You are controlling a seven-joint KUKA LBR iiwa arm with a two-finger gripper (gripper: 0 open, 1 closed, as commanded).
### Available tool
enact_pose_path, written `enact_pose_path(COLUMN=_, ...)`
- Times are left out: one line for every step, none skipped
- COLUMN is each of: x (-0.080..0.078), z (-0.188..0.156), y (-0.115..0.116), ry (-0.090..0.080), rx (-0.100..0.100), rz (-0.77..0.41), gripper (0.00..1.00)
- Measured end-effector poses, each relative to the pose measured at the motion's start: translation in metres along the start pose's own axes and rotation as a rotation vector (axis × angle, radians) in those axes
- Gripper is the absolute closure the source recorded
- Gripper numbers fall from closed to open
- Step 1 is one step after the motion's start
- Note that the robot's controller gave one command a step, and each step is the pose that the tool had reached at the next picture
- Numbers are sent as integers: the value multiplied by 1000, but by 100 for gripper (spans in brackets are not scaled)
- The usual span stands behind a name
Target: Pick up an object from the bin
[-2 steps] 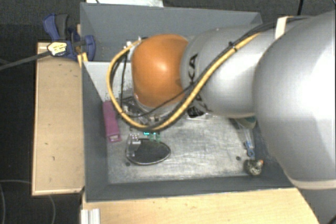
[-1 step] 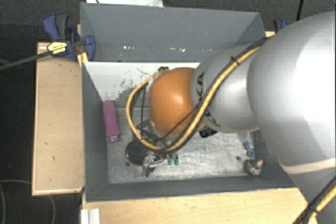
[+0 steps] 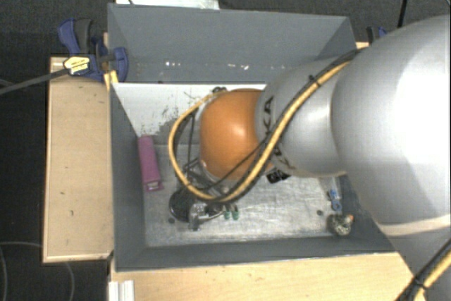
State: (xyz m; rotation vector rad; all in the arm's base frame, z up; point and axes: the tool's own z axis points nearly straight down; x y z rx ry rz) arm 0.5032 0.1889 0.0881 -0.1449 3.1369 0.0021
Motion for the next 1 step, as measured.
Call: enact_pose_path(x=3, z=-131, y=4, ry=-7, rx=-2, rz=11, gripper=100)
